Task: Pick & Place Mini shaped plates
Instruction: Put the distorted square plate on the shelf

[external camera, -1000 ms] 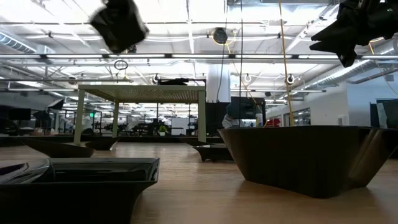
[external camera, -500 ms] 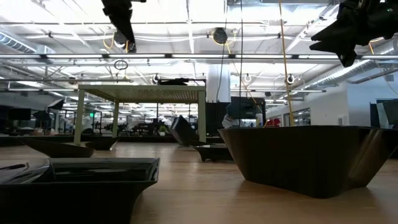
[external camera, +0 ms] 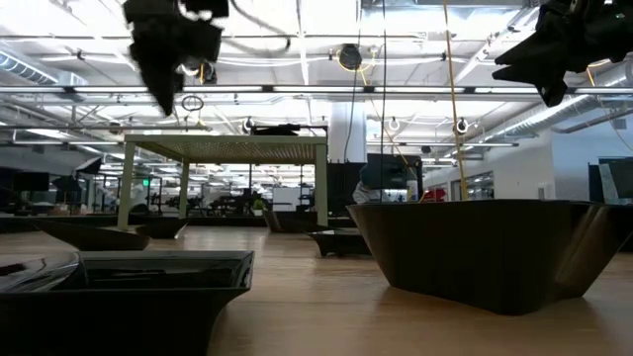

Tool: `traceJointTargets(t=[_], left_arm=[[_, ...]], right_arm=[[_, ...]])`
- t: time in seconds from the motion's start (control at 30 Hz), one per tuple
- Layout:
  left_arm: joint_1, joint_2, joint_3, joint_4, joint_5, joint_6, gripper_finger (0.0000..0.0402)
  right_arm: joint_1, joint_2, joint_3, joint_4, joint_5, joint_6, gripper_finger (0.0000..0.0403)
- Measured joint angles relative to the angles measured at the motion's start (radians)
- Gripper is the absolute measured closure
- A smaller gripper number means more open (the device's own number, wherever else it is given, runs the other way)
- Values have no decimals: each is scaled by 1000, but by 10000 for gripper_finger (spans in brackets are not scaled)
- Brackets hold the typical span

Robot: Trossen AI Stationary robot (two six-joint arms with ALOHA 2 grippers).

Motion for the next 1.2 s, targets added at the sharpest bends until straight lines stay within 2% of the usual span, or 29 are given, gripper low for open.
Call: traceJointTargets(t=[0.2,0.37,0.43,0.57,0.7,0.8,0.93,1.07,1.2], left_arm=[[-116,1,-160,-2,98,-37,257],[-260,0,-262,-17,199,-44,251],[-320,0,-291,-25,272,-134,253],[-445,0,-334,-36,356,-427,253],[-571,0,-366,-18,384,-650,252],[-652,0,-374,69,384,-769,252],[-747,0,-374,323,317,-869,252],[-846,1,-374,587,115,-837,252],[-912,31,-374,715,-63,-795,252]], right_arm=[[0,0,0,0,0,0,298],[0,0,0,0,0,0,298],[0,0,0,0,0,0,298],[0,0,0,0,0,0,298],[0,0,0,0,0,0,298],[0,0,0,0,0,0,298],[0,0,0,0,0,0,298],[0,0,0,0,0,0,298],[0,0,0,0,0,0,298]])
